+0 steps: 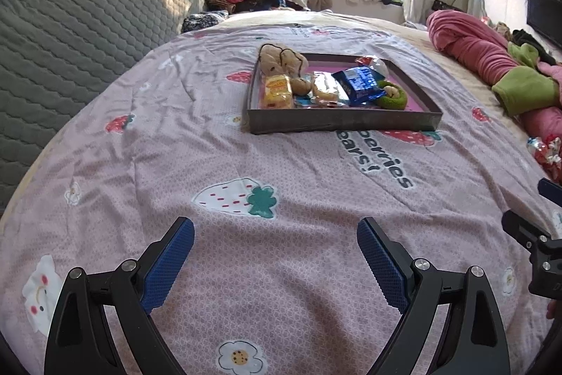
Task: Organize objects
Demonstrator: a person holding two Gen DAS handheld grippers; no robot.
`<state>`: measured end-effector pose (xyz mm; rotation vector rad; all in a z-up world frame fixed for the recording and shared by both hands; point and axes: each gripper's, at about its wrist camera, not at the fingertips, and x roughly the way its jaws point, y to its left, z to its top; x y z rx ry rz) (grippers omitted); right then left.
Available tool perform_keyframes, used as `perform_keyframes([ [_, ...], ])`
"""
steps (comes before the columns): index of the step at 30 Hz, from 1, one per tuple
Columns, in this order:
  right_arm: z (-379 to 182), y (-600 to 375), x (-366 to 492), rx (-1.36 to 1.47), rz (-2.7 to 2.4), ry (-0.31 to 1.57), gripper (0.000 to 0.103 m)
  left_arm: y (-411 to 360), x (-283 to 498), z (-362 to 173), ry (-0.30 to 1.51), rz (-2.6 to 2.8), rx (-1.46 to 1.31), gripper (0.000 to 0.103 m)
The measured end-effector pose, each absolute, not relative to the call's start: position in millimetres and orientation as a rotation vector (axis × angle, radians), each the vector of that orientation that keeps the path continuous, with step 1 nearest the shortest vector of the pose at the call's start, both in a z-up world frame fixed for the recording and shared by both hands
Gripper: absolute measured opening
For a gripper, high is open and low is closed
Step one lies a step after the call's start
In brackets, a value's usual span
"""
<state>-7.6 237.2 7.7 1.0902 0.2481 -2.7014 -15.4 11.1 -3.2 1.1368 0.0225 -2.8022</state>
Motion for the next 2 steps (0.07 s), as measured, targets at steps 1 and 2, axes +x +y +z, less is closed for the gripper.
perform_keyframes([
  [1, 6.1, 237.6, -7.7, 1.095, -2.701, 0.248, 0.102, 11.8, -15.9, -4.6, 0.002, -2.790, 1.136, 0.094],
  [2, 4.5, 238.4, -8.3, 1.102, -2.699, 0.247, 0.102, 12.1, -16.2, -5.5, -0.014, -2.783, 1.142, 0.094],
])
